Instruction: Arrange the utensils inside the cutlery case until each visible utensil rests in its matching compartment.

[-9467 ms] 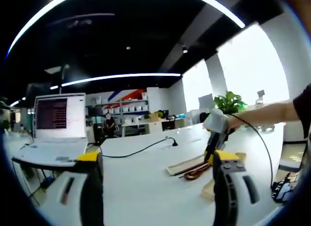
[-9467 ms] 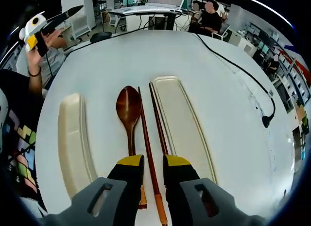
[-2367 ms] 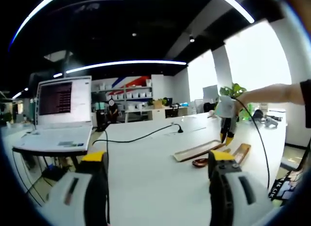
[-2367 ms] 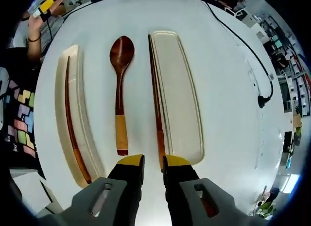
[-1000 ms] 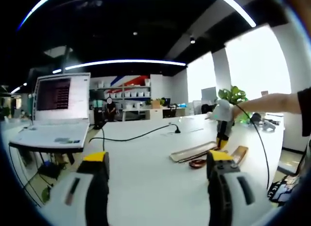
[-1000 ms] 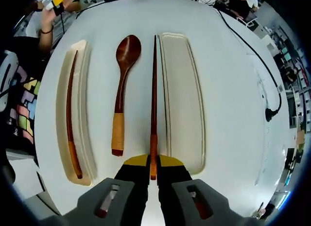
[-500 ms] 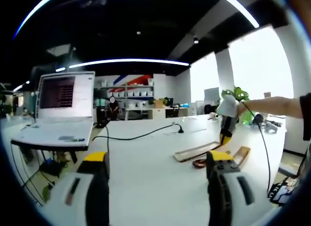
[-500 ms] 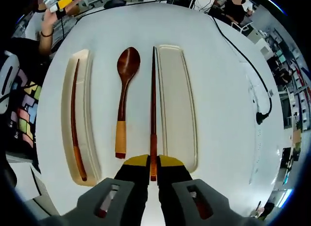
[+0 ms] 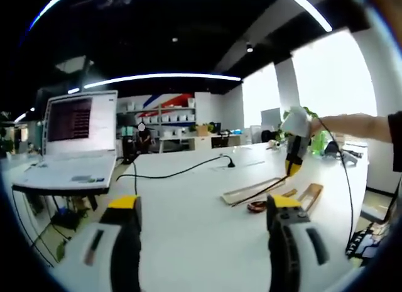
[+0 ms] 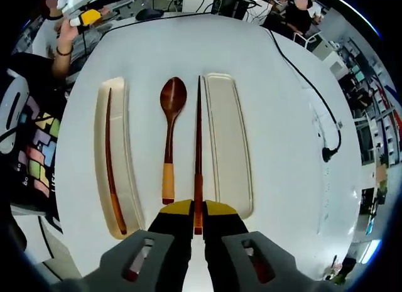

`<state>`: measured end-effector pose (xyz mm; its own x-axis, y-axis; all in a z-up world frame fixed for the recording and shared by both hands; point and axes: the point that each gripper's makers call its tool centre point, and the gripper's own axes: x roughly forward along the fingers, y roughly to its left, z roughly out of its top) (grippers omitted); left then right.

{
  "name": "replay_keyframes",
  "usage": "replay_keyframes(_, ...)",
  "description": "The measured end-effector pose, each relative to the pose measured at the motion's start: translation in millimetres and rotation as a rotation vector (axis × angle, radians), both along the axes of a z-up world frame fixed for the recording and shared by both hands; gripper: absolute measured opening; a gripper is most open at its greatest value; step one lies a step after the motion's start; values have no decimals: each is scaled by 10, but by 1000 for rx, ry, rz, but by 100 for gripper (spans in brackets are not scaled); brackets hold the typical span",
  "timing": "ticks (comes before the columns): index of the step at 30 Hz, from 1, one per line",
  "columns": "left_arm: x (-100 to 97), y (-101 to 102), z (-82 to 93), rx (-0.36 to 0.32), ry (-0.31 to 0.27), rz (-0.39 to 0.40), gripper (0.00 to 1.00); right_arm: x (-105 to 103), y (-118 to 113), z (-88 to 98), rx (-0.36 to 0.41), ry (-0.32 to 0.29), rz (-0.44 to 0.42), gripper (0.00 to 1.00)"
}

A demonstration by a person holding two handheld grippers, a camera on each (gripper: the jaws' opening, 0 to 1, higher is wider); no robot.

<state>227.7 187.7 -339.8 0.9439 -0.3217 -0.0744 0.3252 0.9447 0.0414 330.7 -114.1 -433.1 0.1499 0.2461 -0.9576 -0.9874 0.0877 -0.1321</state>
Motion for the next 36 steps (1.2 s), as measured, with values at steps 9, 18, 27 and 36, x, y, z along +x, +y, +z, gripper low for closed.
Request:
replay_keyframes(9, 32, -296, -183, 64, 44, -72, 86, -43, 42, 142, 42, -35, 2, 2)
replay_keyframes(18, 29, -315, -244, 79, 59, -81, 86, -138, 28, 306, 77, -58, 7, 2)
replay_keyframes(27, 28, -224, -238, 67, 61, -65, 86, -289, 6, 372, 143, -78, 22, 2)
replay_keyframes(36, 43, -244, -285, 92, 74, -64, 86, -590, -115, 363, 163, -72, 45, 2)
